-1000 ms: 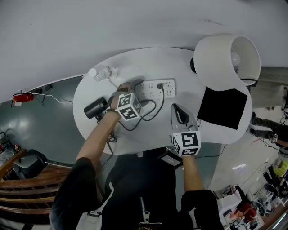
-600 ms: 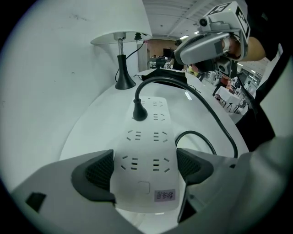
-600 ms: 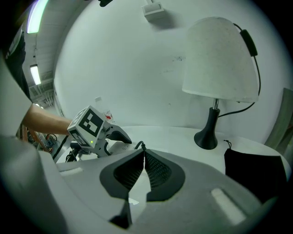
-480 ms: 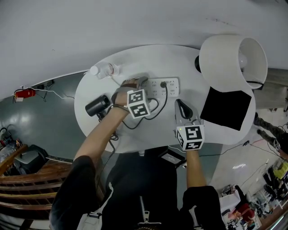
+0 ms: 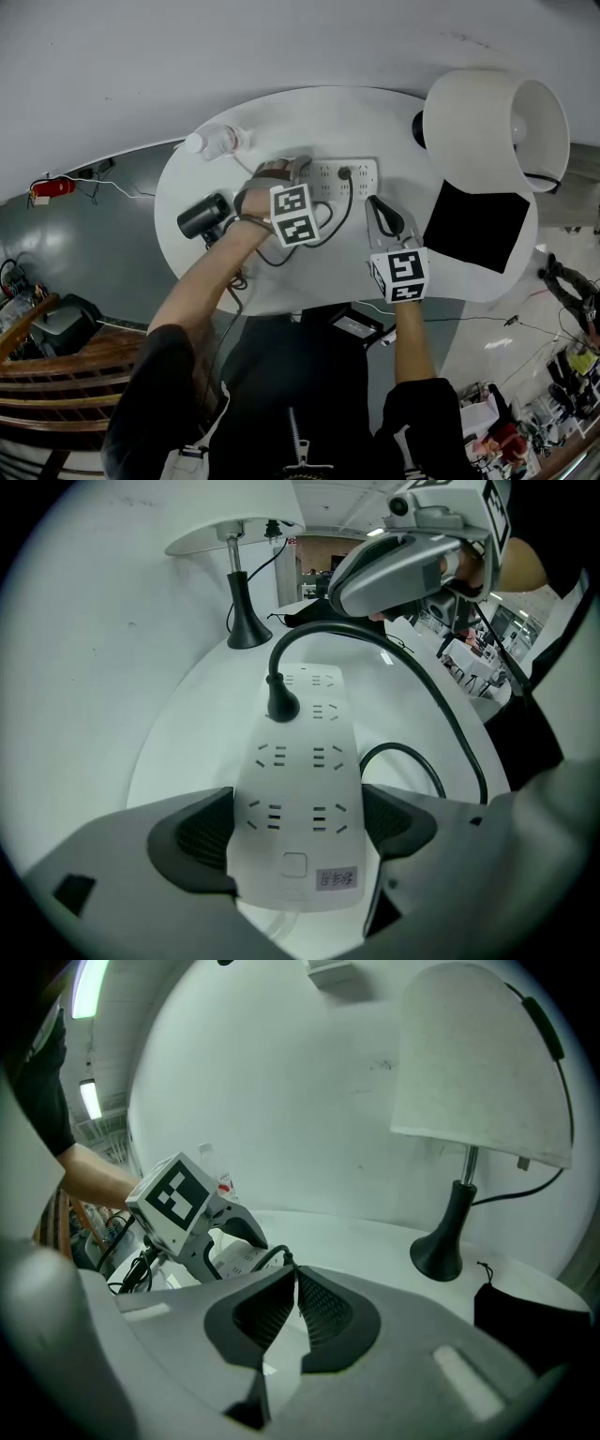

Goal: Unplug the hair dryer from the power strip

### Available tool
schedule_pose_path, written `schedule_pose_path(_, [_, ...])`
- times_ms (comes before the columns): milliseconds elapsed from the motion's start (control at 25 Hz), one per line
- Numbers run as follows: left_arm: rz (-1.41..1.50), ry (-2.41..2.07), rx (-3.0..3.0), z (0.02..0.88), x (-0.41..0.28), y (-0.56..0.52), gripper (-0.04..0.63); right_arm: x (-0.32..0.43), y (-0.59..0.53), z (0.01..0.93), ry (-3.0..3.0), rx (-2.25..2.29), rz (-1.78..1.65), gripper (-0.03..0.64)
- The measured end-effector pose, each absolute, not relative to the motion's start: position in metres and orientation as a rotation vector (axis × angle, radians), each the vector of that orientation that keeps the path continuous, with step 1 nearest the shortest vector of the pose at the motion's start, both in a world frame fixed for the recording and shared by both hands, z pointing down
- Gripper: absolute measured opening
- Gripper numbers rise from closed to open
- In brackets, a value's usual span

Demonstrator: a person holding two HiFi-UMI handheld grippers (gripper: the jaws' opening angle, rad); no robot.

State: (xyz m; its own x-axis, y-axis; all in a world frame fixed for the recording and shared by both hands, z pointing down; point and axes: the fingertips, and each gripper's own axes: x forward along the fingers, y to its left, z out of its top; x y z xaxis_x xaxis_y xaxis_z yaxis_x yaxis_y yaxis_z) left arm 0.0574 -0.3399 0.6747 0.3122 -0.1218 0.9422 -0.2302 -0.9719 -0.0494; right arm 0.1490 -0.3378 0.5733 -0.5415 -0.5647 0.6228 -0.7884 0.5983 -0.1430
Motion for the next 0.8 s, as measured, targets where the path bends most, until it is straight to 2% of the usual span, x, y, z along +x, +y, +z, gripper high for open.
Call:
schedule_pose_path(200, [1.744, -0.331, 2.475, 0.674, 0.058, -0.340, 0.405, 0.149, -0.342, 0.581, -2.312, 1.039, 0.477, 0.008])
schedule_pose_path(320, [1.751, -0.327, 2.469, 0.675, 0.057, -0.340, 0.407, 0.142, -0.344, 0.584, -2.332, 1.009, 0.455, 0.066])
schedule_pose_path(800, [1.753, -0.327, 2.467, 0.675, 0.056, -0.340, 0.405, 0.115, -0.355, 0.603, -2.454, 0.912, 0.232, 0.132])
